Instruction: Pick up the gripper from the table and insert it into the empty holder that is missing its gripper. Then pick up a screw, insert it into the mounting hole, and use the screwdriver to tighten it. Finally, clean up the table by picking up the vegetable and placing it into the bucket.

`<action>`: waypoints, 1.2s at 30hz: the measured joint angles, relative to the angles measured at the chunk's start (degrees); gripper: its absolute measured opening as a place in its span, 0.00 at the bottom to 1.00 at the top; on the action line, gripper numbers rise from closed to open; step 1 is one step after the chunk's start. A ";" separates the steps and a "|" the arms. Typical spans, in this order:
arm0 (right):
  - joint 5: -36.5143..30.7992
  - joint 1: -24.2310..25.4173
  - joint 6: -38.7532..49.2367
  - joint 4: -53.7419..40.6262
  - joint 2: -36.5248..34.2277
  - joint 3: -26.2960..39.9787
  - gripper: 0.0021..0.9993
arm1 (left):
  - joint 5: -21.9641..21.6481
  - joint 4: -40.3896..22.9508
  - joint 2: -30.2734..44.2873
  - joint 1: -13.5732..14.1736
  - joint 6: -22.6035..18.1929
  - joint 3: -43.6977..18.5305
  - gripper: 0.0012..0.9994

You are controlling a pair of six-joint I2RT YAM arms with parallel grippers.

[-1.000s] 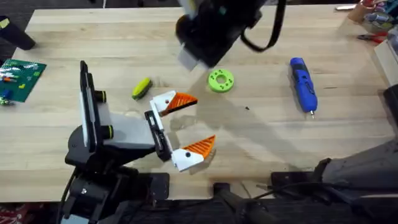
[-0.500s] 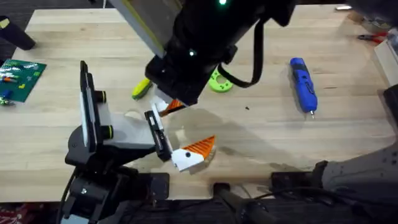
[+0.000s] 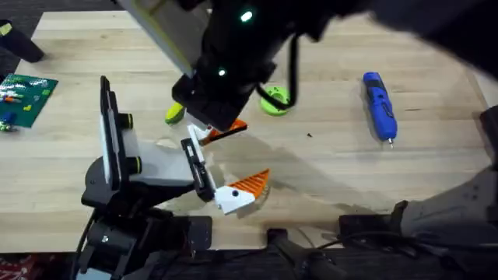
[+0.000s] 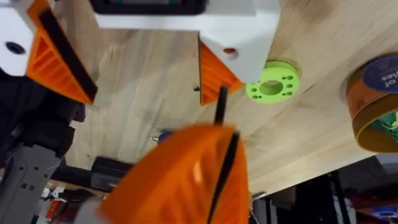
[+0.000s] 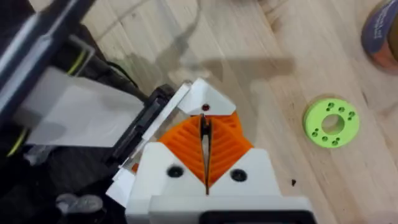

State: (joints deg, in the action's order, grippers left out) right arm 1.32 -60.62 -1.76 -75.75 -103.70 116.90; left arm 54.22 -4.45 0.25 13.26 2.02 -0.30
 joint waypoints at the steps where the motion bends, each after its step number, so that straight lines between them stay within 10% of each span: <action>1: 0.00 0.00 0.00 0.02 -0.75 0.00 0.00 | 0.00 0.00 0.00 0.00 -0.02 0.00 0.99; 36: 0.04 0.04 -0.39 -0.12 -3.41 0.00 0.00 | 0.00 -0.01 0.00 0.00 -0.02 0.00 0.99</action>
State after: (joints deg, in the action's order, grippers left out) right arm 1.36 -60.58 -2.15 -75.87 -107.10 116.90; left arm 54.22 -4.46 0.25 13.26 2.00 -0.30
